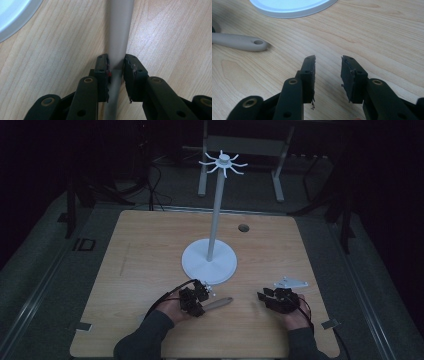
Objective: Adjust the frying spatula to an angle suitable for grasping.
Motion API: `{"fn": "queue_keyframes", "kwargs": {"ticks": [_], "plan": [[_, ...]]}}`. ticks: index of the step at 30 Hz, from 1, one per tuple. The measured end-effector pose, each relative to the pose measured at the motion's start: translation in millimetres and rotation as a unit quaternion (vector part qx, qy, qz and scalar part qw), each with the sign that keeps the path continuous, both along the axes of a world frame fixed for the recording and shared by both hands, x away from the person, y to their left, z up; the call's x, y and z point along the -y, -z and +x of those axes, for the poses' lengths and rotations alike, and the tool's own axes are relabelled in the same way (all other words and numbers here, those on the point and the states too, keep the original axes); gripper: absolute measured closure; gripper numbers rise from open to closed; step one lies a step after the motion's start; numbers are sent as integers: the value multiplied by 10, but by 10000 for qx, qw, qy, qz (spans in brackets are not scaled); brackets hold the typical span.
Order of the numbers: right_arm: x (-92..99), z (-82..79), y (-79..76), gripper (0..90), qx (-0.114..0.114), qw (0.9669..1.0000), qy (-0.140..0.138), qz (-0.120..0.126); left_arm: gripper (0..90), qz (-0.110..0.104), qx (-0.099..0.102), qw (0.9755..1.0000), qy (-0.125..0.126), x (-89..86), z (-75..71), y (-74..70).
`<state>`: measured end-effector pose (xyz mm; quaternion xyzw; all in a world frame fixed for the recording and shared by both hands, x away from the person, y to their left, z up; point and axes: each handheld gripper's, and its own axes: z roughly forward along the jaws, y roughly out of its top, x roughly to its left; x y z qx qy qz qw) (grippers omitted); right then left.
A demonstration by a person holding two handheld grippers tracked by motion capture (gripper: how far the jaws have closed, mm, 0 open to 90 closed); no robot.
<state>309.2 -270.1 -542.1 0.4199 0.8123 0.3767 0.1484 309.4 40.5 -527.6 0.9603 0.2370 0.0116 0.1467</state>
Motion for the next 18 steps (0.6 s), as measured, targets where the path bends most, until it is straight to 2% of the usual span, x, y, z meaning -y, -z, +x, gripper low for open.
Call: {"fn": "queue_keyframes", "kwargs": {"ticks": [6,9,13,18], "plan": [[-3,1,4,636,-22,10000,1,-9,740,46,14,10000,19,13,-3,-2],[0,4,8,633,-19,10000,20,-35,745,85,95,9999,39,23,-23,-3],[24,12,10,633,64,9999,145,-39,747,95,179,9998,50,26,-45,-1],[85,16,6,633,113,9994,333,35,749,45,133,9999,11,12,-31,0]]}}
